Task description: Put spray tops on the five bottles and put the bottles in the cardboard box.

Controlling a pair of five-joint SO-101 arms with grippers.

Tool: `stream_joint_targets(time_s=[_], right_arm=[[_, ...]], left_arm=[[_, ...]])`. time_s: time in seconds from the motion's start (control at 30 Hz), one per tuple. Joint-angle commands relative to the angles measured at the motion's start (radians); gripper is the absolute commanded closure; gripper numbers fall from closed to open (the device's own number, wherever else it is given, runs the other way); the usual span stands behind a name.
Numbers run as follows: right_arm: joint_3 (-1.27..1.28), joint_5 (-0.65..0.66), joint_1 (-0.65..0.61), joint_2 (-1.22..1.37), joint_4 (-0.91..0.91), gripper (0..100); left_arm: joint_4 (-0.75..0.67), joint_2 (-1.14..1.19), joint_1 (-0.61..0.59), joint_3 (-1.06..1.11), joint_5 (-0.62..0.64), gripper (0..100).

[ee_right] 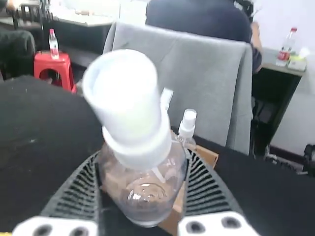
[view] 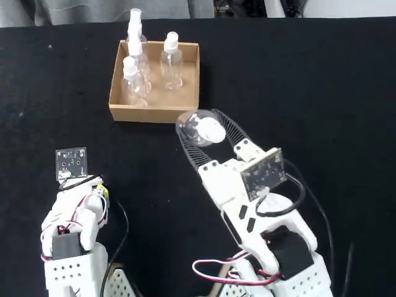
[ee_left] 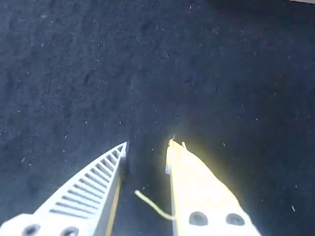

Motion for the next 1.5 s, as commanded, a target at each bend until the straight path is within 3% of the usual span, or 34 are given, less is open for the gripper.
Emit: stream_joint_targets(time_s=[0.0,0.43,0.87,1.2,1.47], right_arm=[[-0.111,0.002,0.018,0.068,0.006,98.6],[-0.363,0.002,0.091,0.43,-0.043,98.6],[-0.487,-0.002,0.112,0.855,-0.25,98.6],[-0.492,-0.005,0.114,1.075,-0.483,98.6],[-0.535,-0.005,0.17,1.228,-0.568,98.3]], left_arm=[[0.003,-0.008,-0.007,0.022,-0.003,88],[0.003,-0.008,-0.007,0.022,-0.003,88],[0.003,-0.006,-0.008,0.022,-0.002,88],[0.003,-0.006,-0.008,0.022,-0.002,88],[0.003,-0.006,-0.008,0.022,-0.002,88]])
